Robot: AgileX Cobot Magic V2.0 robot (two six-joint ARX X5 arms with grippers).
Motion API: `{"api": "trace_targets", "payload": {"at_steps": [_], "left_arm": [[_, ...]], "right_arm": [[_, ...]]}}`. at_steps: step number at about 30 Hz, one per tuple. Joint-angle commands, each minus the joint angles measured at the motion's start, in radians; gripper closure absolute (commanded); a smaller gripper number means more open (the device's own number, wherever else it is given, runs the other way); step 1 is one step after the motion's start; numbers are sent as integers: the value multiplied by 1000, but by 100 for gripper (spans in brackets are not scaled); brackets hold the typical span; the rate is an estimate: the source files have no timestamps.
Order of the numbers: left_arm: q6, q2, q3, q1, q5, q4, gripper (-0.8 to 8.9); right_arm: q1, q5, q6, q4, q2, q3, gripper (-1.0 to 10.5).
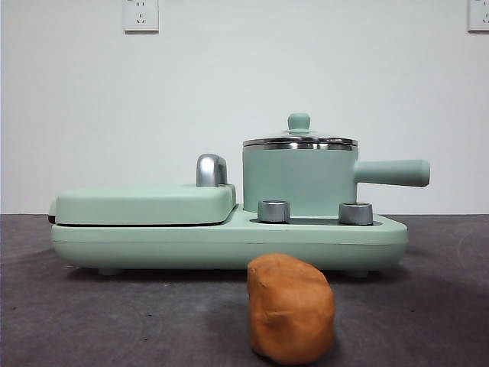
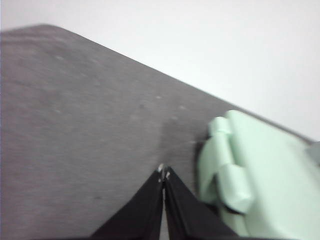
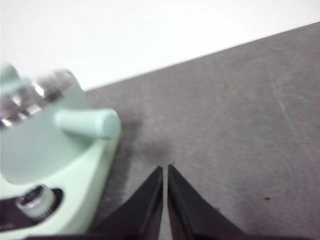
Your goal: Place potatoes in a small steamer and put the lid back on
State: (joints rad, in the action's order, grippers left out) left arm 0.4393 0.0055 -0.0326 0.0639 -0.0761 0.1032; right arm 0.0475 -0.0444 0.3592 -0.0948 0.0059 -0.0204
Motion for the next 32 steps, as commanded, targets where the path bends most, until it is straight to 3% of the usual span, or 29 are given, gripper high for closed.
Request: {"api": "trace_targets", "payload": {"at_steps": [1, 6, 15, 26, 32], "left_arm": [[125, 1, 4, 6, 56, -32, 806], [231, 37, -48, 27, 140, -27, 805], [226, 256, -293, 76, 306, -2, 805], [40, 691, -752, 173, 602, 148, 805], [-66, 892, -946, 255, 686, 296, 778]], "right_arm": [[8, 1, 97, 11, 2, -42, 934], [10, -21, 132, -26, 55, -148, 934], [10, -185, 65, -246, 271, -454, 934], [11, -541, -37, -384, 594, -784, 934], [51, -663, -72, -484, 716, -917, 934]]}}
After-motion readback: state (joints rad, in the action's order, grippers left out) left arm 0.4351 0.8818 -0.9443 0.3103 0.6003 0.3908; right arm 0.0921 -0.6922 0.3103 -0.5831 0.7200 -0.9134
